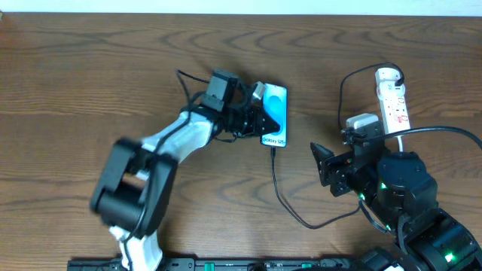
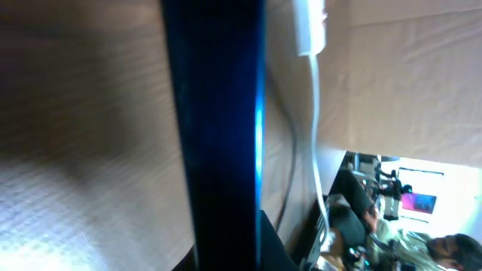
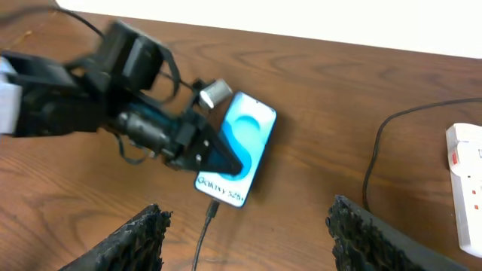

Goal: Plug charger to phone and switch on socket
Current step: 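Lower the phone flat onto the table with the left gripper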

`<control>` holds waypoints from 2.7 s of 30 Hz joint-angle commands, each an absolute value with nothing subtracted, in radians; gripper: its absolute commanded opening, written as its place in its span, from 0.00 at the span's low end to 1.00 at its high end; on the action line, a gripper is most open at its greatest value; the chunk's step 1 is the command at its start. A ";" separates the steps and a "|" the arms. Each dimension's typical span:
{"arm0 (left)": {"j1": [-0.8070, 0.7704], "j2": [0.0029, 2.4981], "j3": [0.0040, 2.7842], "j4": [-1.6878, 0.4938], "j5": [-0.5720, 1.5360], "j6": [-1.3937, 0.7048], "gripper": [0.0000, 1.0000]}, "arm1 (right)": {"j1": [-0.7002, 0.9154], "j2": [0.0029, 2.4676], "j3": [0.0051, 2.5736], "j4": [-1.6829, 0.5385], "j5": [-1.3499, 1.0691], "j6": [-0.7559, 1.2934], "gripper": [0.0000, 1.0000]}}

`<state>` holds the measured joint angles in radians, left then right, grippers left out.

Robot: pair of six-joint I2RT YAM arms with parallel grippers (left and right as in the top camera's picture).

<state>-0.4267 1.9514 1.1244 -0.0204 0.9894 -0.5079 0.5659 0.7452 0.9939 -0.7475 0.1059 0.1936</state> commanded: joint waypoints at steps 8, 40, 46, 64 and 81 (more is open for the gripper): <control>-0.427 1.990 1.150 -0.043 0.933 -0.464 0.08 | 0.561 0.744 1.008 -0.753 0.167 0.210 0.68; -0.428 1.990 1.147 -0.117 0.749 -0.463 0.28 | 0.561 0.744 1.008 -0.743 0.167 0.224 0.70; -0.428 1.990 1.147 -0.124 0.671 -0.463 0.29 | 0.561 0.744 1.008 -0.745 0.167 0.232 0.71; -0.428 1.990 1.147 -0.141 0.582 -0.464 0.45 | 0.561 0.744 1.008 -0.756 0.166 0.251 0.73; -0.427 1.990 1.147 -0.233 0.349 -0.464 0.52 | 0.561 0.766 1.008 -0.761 0.166 0.251 0.75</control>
